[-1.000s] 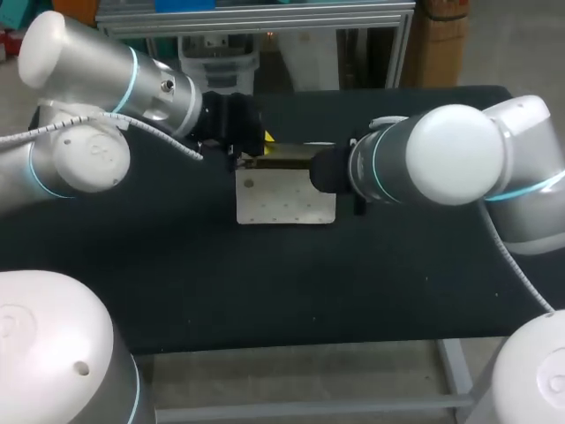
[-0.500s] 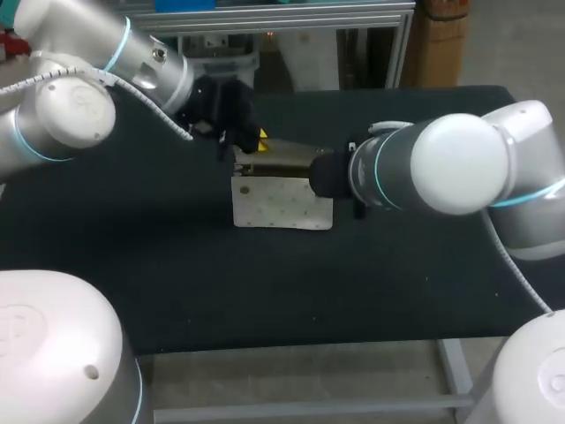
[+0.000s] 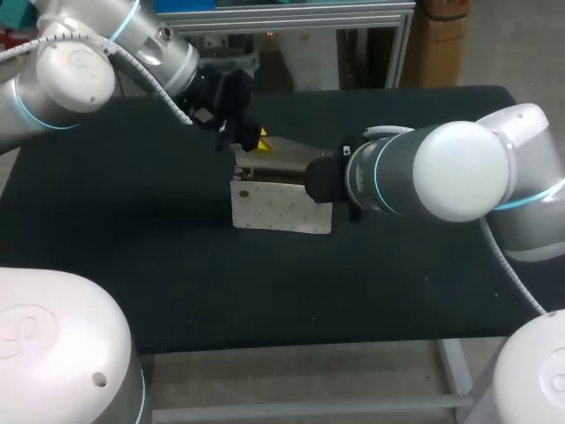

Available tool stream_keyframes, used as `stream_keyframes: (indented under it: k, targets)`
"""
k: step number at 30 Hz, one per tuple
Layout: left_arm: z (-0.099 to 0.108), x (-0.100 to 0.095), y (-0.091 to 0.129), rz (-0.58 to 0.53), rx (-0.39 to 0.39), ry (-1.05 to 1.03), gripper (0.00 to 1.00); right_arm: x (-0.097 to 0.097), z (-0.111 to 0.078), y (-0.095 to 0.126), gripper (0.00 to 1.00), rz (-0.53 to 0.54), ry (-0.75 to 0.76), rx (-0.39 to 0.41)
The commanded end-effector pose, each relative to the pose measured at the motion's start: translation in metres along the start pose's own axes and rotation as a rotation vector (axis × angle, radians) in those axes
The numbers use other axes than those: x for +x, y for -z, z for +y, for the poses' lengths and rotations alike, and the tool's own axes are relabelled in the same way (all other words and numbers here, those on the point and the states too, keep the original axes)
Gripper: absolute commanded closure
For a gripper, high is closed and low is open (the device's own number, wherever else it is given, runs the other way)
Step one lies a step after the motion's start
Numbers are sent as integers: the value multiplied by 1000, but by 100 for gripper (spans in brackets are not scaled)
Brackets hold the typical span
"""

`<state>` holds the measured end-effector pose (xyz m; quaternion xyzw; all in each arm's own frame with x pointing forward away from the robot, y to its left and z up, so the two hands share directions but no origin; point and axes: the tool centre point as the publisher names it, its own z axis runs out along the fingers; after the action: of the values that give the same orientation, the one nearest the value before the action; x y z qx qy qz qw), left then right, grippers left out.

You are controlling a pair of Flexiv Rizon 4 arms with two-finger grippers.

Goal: Pick up the bag, open it, inspect its contents, close it, and place it on the opposite side

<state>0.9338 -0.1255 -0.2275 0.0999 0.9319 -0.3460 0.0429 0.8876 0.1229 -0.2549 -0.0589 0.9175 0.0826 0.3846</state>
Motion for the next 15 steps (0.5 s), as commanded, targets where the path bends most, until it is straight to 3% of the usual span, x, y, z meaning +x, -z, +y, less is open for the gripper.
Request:
stream_keyframes:
  k: [1,15]
  targets:
    - [0,-2,0,31,-4,7,100,0,7,-9,100,-15,3,5]
    - [-4,0,1,57,3,27,100,-17,16,-45,100,124,-141,13]
